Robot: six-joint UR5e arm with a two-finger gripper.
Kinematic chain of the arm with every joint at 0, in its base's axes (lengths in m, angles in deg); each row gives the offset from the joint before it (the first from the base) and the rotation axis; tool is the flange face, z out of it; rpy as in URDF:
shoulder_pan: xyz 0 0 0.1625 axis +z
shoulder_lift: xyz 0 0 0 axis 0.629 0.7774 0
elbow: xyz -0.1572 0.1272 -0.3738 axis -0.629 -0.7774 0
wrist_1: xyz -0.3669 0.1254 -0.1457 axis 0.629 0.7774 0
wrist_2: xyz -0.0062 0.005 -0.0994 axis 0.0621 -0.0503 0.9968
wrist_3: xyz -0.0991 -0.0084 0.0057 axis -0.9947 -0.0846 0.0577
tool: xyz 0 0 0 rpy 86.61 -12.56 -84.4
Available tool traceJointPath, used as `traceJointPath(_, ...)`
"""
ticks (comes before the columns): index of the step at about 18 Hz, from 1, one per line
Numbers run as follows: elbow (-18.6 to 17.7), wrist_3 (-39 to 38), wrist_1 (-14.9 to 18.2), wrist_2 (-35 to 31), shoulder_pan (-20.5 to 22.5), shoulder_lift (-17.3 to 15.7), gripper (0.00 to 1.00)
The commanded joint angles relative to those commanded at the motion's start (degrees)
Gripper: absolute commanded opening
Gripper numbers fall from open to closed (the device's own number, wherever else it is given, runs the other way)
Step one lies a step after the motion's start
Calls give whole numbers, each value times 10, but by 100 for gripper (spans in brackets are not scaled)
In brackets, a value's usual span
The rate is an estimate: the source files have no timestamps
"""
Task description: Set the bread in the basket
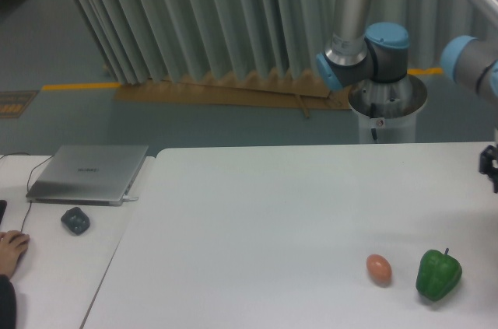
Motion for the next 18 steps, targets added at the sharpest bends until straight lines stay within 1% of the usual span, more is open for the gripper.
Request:
traceJointPath(1, -1, 1, 4, 13, -7, -4, 100)
traceJointPath(2, -1, 0, 17, 29, -14, -6, 100)
traceJointPath(4, -6, -4, 76, 41, -25, -15, 100)
traceJointPath(6, -17, -4, 95, 45, -29, -24, 100)
traceJointPath(7, -25, -4, 103, 65, -26, -33, 100)
traceJointPath(9, -24, -5, 100, 111, -21, -38, 100)
traceJointPath(10, -24, -5, 99, 118, -18, -41, 100)
traceJointPath(18, -15, -5, 99, 115, -14, -45, 100)
